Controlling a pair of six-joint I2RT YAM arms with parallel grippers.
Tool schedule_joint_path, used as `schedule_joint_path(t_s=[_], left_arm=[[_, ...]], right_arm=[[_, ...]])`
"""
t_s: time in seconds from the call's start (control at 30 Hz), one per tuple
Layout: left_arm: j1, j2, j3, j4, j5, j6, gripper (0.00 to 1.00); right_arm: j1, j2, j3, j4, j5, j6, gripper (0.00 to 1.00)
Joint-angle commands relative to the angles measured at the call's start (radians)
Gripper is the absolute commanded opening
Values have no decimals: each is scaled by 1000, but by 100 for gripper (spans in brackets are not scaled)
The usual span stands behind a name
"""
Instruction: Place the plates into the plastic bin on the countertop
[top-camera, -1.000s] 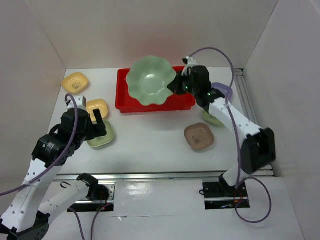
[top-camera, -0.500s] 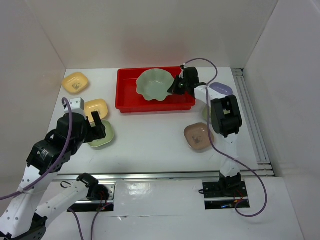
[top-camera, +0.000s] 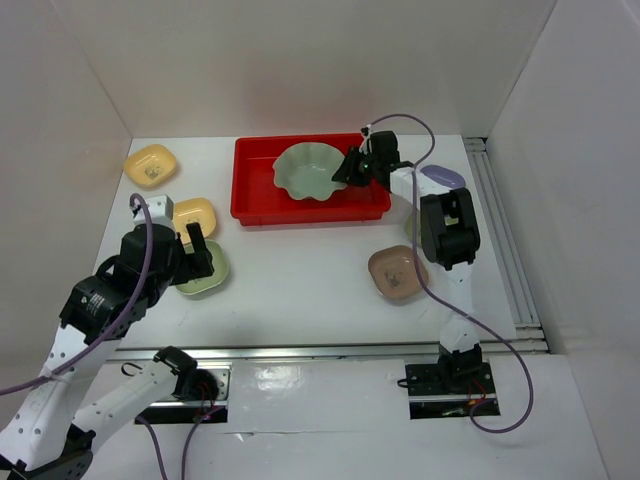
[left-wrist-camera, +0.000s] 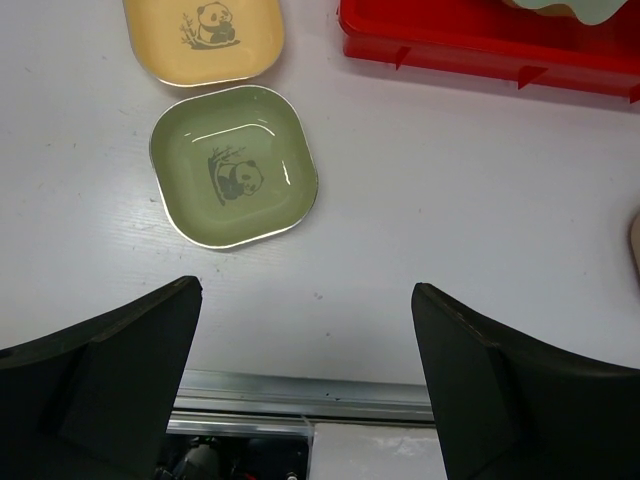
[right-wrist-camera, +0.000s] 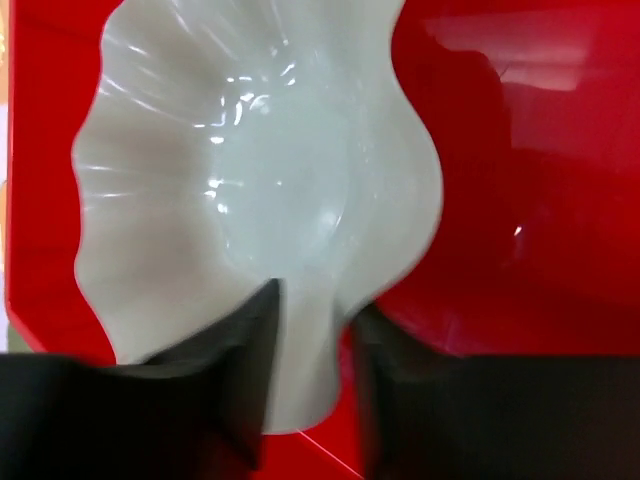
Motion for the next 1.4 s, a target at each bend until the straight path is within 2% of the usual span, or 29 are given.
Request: schedule_joint_path(t_s=[0.0, 0.03, 0.1, 0.13, 0.2, 0.27, 0.43, 0.5, 0.57, 0.67, 0.7, 0.73, 0.77, 0.8, 0.83, 0.9, 1.0, 1.07, 1.1, 1.2, 1.37], left_arm=[[-5, -2, 0, 32, -8, -6, 100], [-5, -2, 0, 32, -8, -6, 100], [-5, -2, 0, 32, -8, -6, 100], [-5, -2, 0, 32, -8, -6, 100], [-5, 10, 0, 32, -8, -6, 100], [-5, 21, 0, 41, 15, -6, 100], [-5, 57, -19, 102, 131, -24, 100], [-5, 70, -38, 162, 252, -37, 100], [-14, 80, -94, 295, 399, -65, 100], [-43, 120, -191, 452, 545, -136, 100], [-58, 152, -221, 568, 566, -158, 100], [-104, 171, -253, 631, 575, -184, 100], [-129, 191, -316, 696, 575, -242, 100], [-158, 214, -351, 851, 575, -265, 100], [-216, 243, -379, 916, 563, -291, 100], [-264, 374, -396, 1009, 522, -348, 100], [-351, 595, -283, 1084, 471, -370, 100], [-408, 704, -202, 1071, 437, -379, 100], [-423, 808, -121, 1060, 404, -379, 100], [-442, 930, -16, 1070, 403, -408, 99], [-451, 1138, 122, 1049, 391, -408, 95]], right_arm=[[3, 4, 47, -20, -32, -15, 46], [3, 4, 47, -20, -32, -15, 55], [3, -22, 36, -20, -50, -25, 67], [3, -34, 21, -20, -59, -38, 81], [3, -102, -8, -2, -38, -52, 100], [14, -181, -19, 7, -10, -74, 100], [36, -324, 16, -92, 134, -126, 100], [49, -405, 31, -134, 198, -149, 100], [75, -473, 4, -168, 312, -170, 100], [100, -615, -48, -229, 500, -181, 100], [117, -654, -57, -253, 561, -181, 100], [128, -730, -68, -308, 682, -190, 100], [154, -770, -97, -329, 738, -190, 100], [169, -851, -111, -349, 790, -190, 100], [180, -890, -126, -365, 827, -190, 100], [204, -955, -139, -427, 898, -190, 100], [226, -1044, -139, -523, 973, -190, 100], [238, -1099, -139, -566, 1001, -190, 100], [264, -1122, -165, -567, 1028, -190, 100], [283, -1182, -183, -577, 1019, -167, 100], [283, -1184, -202, -606, 1001, -158, 100]])
